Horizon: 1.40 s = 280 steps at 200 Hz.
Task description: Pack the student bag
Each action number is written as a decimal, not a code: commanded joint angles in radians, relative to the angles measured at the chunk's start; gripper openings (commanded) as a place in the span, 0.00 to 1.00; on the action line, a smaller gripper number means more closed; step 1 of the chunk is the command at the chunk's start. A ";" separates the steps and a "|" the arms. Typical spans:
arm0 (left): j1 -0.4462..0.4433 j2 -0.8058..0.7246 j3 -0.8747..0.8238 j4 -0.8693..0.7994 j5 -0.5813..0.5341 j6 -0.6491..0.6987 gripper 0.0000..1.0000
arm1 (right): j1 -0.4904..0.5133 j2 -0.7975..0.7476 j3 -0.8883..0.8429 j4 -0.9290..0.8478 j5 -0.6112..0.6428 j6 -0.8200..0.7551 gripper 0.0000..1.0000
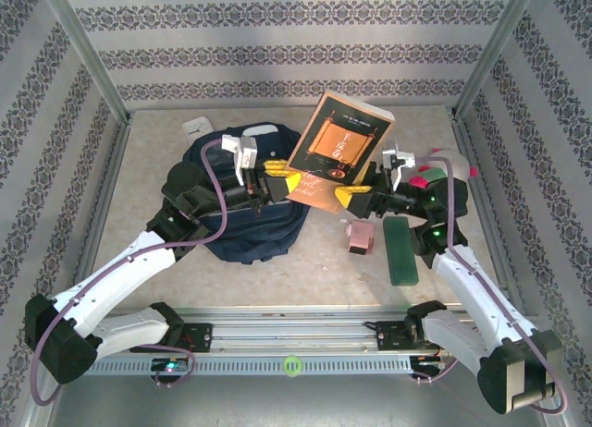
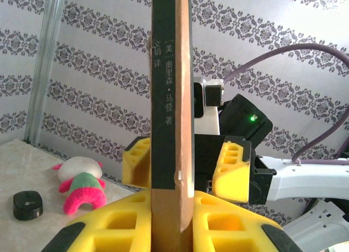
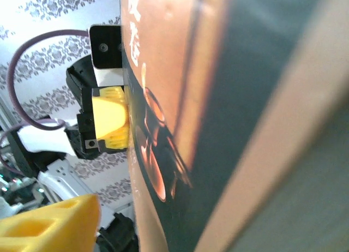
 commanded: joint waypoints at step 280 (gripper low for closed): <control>-0.058 -0.197 0.136 -1.186 -0.470 1.141 0.86 | 0.417 -0.006 0.166 -1.191 0.913 -1.653 0.00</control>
